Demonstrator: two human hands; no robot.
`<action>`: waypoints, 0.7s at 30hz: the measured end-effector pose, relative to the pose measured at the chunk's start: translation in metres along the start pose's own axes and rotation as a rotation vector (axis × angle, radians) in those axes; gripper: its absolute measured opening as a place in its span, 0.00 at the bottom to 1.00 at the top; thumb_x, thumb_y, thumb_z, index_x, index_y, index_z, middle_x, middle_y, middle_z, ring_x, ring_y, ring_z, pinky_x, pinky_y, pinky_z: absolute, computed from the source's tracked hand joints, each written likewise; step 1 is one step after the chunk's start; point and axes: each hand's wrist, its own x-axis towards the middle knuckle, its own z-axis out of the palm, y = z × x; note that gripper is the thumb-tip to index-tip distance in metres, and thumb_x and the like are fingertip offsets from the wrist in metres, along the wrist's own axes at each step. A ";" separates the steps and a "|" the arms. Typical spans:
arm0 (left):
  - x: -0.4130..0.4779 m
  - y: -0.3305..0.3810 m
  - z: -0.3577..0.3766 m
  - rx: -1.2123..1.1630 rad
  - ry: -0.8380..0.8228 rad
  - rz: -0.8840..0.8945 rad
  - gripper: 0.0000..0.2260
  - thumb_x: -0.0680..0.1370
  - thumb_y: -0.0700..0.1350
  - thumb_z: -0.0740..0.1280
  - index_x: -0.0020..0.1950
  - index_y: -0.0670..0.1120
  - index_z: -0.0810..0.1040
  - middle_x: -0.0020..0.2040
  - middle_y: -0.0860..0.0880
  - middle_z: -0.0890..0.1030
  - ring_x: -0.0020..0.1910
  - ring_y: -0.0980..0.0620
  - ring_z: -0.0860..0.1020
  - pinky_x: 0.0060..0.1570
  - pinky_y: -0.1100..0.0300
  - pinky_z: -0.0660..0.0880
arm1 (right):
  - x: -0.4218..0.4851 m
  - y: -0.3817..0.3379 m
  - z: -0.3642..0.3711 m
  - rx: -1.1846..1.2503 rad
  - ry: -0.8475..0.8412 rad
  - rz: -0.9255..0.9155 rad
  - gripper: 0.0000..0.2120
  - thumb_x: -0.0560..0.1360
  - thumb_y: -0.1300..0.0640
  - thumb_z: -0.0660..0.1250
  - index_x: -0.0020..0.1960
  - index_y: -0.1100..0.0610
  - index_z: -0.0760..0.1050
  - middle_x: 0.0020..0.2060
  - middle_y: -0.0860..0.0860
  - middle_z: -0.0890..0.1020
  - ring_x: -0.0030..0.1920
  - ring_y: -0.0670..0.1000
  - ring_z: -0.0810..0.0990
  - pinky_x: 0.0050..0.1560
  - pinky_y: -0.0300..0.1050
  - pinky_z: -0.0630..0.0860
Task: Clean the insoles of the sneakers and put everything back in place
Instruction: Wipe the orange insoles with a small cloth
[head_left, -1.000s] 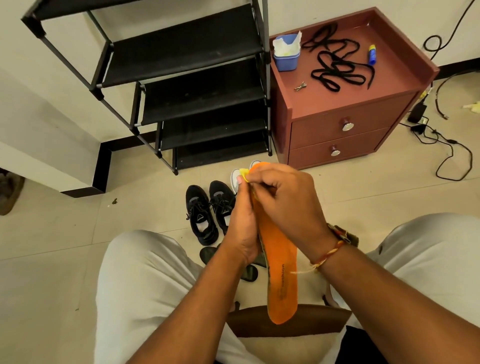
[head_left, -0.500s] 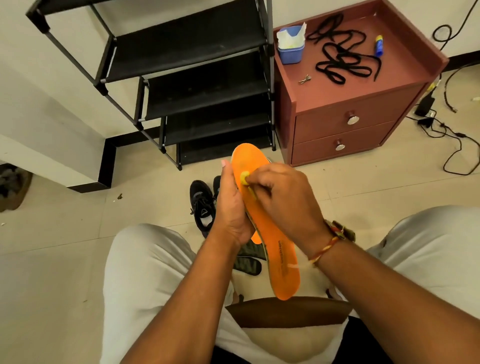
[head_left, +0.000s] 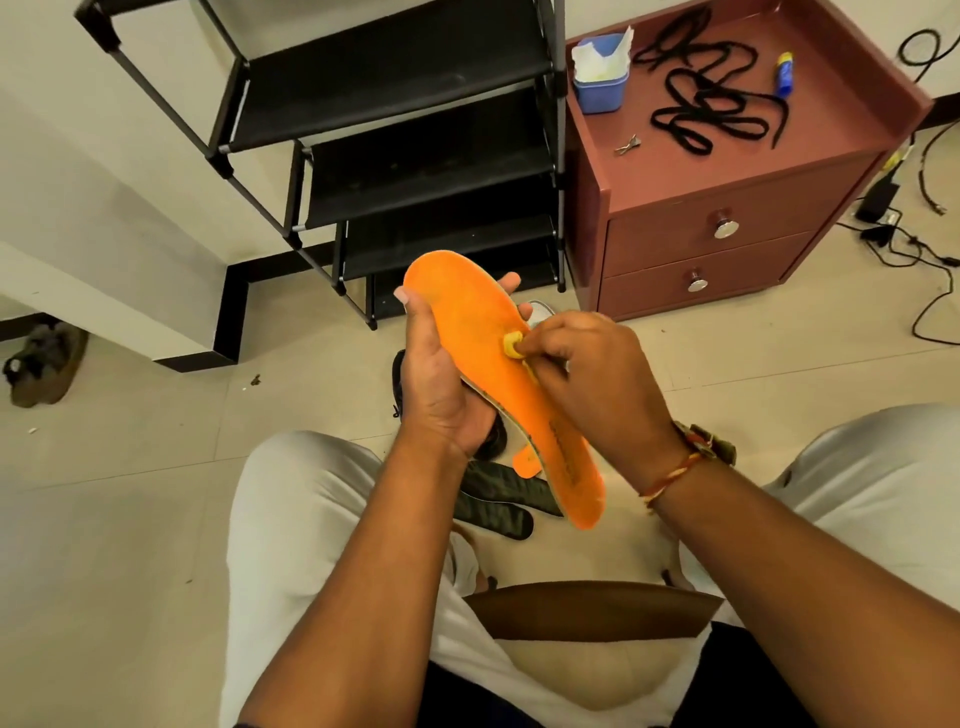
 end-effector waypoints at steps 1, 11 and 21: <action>0.000 0.001 -0.001 -0.021 -0.006 0.012 0.41 0.79 0.71 0.41 0.50 0.48 0.88 0.50 0.45 0.86 0.50 0.48 0.83 0.61 0.47 0.75 | 0.000 0.002 0.000 0.035 0.008 0.025 0.10 0.78 0.53 0.69 0.55 0.54 0.84 0.50 0.50 0.84 0.51 0.48 0.80 0.54 0.49 0.80; 0.006 0.002 -0.005 -0.144 0.065 0.045 0.39 0.77 0.74 0.46 0.71 0.46 0.71 0.68 0.41 0.79 0.64 0.42 0.79 0.66 0.45 0.74 | 0.007 0.006 -0.005 0.618 -0.100 0.479 0.05 0.74 0.54 0.74 0.50 0.46 0.83 0.51 0.44 0.83 0.53 0.49 0.82 0.49 0.51 0.83; -0.013 -0.043 0.013 -0.028 -0.005 -0.200 0.34 0.79 0.70 0.49 0.71 0.47 0.74 0.67 0.40 0.79 0.67 0.39 0.77 0.70 0.39 0.69 | 0.008 0.014 -0.004 0.505 0.208 0.423 0.07 0.76 0.55 0.74 0.53 0.50 0.84 0.50 0.45 0.85 0.51 0.43 0.82 0.51 0.39 0.81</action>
